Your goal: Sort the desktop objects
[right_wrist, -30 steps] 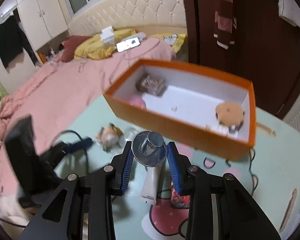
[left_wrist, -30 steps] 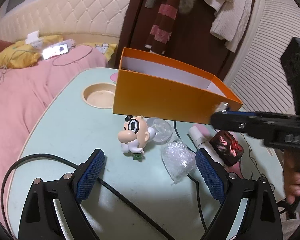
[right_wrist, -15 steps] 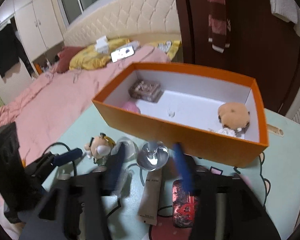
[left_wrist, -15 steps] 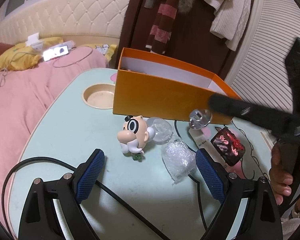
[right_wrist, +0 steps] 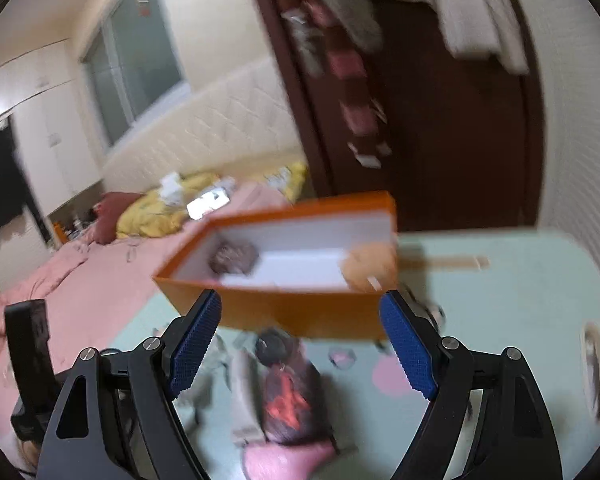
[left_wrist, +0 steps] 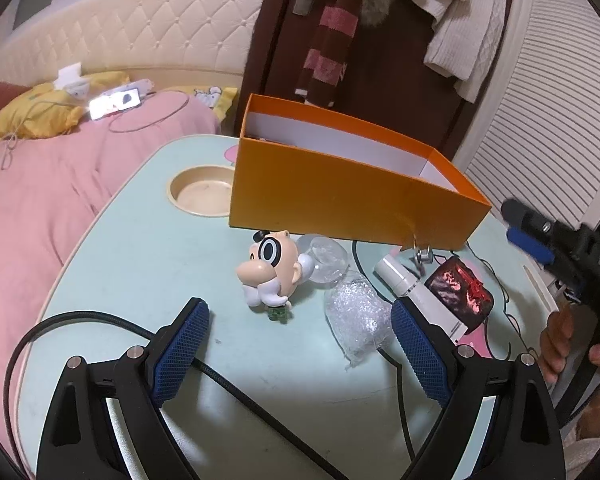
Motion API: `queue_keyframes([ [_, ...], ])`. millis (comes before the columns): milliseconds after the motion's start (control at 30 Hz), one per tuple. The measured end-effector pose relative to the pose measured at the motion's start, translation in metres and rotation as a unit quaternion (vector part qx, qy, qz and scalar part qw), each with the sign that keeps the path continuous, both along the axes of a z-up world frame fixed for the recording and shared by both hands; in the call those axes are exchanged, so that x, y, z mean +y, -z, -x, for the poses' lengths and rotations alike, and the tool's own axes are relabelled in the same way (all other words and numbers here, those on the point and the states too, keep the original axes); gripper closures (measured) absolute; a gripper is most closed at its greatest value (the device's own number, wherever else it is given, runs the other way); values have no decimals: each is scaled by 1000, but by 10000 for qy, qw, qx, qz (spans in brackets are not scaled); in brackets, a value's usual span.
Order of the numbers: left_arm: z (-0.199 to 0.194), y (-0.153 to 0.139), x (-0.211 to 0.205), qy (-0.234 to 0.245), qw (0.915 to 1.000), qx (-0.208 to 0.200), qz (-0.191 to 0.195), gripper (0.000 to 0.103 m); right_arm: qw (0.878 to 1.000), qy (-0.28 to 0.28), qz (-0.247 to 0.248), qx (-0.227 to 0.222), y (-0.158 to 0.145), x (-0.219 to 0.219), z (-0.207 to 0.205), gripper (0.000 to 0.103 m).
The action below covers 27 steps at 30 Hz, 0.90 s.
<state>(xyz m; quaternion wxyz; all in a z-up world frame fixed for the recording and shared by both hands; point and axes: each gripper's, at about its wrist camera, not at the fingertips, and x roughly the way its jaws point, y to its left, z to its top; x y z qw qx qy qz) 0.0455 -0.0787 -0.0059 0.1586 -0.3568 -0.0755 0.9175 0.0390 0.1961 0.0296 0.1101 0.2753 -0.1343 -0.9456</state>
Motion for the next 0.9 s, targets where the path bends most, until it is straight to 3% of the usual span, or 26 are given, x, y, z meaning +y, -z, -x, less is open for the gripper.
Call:
queue_keyframes([
  [167,0,-4,4,65,9999,-31,157,11,9959,452,537,-565,26,26,4,21],
  [267,3,-16,9,204,9996,-11,213,11,9953,394,716,-526,27,31,1,21],
  [467,38,-90,41,1147,9933,82,-133,11,9940,277,896,-562,31,35,3,21],
  [533,59,-114,61,1474,9890,-71,-50,14,9928,280,1005,-591,33,38,3,21],
  [567,71,-122,72,1621,9865,-212,26,16,9922,285,1044,-615,34,40,4,21],
  [633,100,-123,99,1832,9792,-796,344,30,9911,296,1121,-661,36,42,5,21],
  [700,128,-121,125,2012,9677,-1382,625,35,9902,292,1177,-689,37,44,5,21],
  [800,162,-87,154,2072,9480,-2295,754,35,9898,288,1216,-680,38,45,3,21],
  [900,180,-51,174,2050,9254,-3101,733,46,9898,266,1222,-677,37,45,3,21],
])
